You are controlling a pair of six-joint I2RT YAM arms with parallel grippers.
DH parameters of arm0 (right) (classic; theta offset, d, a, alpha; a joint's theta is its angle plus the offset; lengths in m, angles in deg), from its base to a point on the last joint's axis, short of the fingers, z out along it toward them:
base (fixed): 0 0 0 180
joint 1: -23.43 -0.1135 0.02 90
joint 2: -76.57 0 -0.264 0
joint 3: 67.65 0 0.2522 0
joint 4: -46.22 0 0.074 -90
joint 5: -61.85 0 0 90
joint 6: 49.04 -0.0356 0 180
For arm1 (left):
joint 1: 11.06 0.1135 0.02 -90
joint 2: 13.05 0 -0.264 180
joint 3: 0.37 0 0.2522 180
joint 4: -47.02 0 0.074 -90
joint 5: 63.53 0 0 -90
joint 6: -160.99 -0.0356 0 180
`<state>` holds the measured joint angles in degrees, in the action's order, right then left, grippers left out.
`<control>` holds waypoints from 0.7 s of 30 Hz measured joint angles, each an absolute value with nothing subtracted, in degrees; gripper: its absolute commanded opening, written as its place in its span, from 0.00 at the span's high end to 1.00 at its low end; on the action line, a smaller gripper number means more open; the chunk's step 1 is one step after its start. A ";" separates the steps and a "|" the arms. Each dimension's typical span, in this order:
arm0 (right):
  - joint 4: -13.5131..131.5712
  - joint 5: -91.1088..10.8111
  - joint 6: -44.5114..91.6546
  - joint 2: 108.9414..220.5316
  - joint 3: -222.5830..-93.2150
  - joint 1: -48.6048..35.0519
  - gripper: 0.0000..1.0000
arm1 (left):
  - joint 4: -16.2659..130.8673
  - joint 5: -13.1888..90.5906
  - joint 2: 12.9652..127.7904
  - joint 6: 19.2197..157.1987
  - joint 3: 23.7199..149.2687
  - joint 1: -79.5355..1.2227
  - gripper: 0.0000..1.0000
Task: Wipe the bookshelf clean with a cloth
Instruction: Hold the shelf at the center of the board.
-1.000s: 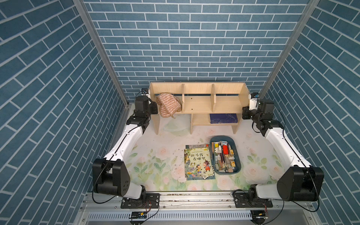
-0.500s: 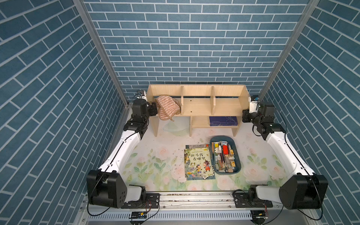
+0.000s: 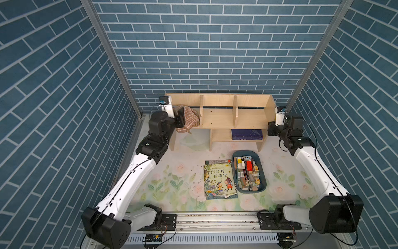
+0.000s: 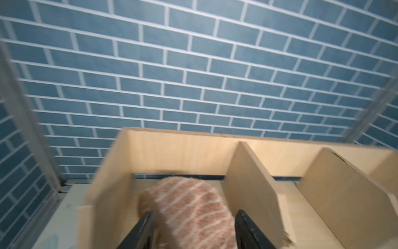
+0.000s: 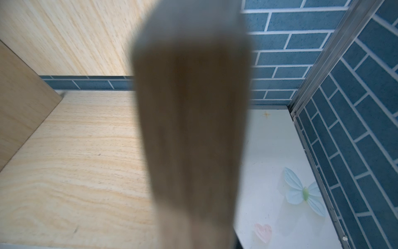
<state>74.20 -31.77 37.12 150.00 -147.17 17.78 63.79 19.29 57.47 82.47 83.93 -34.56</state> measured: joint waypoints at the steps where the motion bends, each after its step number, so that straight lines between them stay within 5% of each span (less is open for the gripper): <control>1: 74.20 -31.77 37.12 150.00 -147.17 17.78 1.00 | 64.44 19.27 59.22 82.45 84.35 -35.53 0.34; 12: 74.18 -31.75 36.95 150.00 -147.17 17.78 1.00 | 74.19 13.67 73.21 83.20 92.72 -36.38 0.48; 21: 74.15 -31.75 36.92 150.02 -147.17 17.78 1.00 | 74.54 12.30 79.59 82.96 96.74 -36.86 0.99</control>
<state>74.15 -31.75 36.92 150.02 -147.17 17.78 74.54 12.30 79.59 82.96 96.74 -36.86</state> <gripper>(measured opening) 0.164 0.090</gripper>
